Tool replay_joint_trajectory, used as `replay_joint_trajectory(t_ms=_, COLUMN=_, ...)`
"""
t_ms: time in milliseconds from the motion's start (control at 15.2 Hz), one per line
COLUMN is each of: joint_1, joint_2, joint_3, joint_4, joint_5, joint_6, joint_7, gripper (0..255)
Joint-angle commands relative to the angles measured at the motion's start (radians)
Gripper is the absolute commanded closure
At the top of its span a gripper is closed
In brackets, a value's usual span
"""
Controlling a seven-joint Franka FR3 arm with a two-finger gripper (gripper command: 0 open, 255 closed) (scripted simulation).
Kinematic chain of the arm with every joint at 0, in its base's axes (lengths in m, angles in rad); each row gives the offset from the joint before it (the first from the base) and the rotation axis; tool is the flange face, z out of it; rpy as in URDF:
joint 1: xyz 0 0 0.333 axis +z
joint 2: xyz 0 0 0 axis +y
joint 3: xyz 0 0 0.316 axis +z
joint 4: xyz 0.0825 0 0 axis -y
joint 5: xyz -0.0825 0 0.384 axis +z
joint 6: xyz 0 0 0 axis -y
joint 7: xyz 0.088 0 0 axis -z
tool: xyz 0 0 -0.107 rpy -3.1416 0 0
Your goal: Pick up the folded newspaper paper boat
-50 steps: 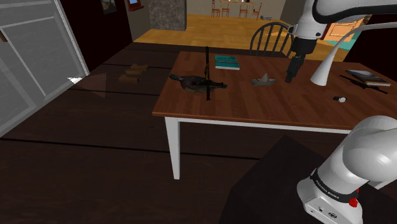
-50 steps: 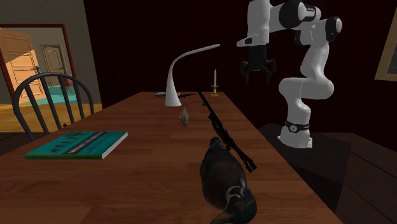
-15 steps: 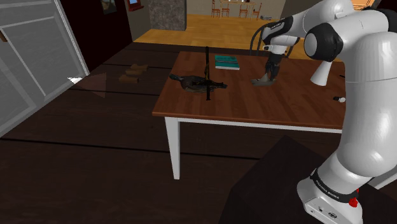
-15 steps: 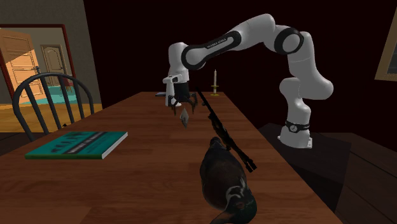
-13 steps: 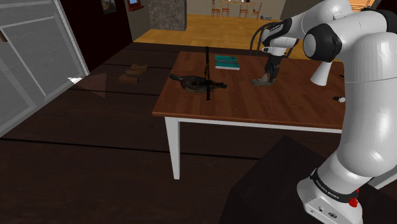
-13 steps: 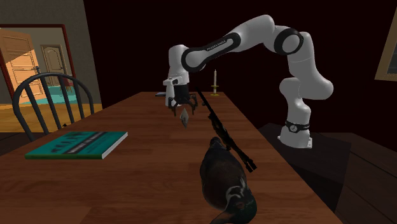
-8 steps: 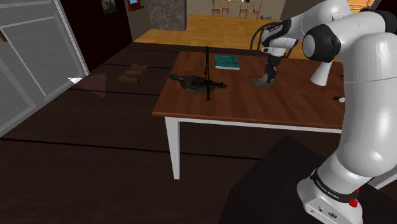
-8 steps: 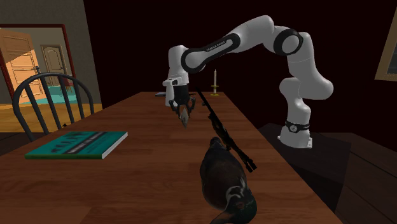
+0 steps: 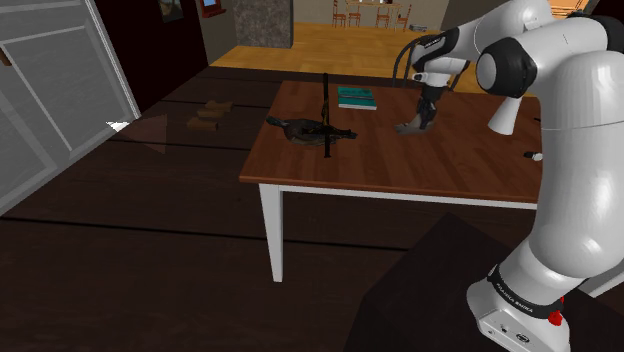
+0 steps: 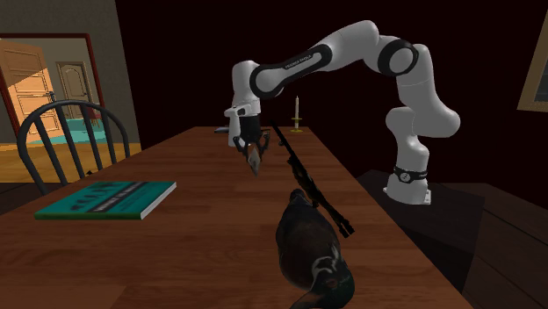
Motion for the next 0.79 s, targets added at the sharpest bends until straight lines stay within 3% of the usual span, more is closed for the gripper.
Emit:
replay_joint_trajectory(t_ms=0, joint_1=0.002, joint_2=-0.011, joint_3=-0.004, joint_4=0.008, joint_5=-0.007, joint_6=-0.018, joint_7=0.004, gripper=255)
replay_joint_trajectory(t_ms=726, joint_1=-0.001, joint_2=-0.05, joint_3=-0.021, joint_4=0.102, joint_5=-0.035, joint_6=-0.142, joint_7=0.027, gripper=255)
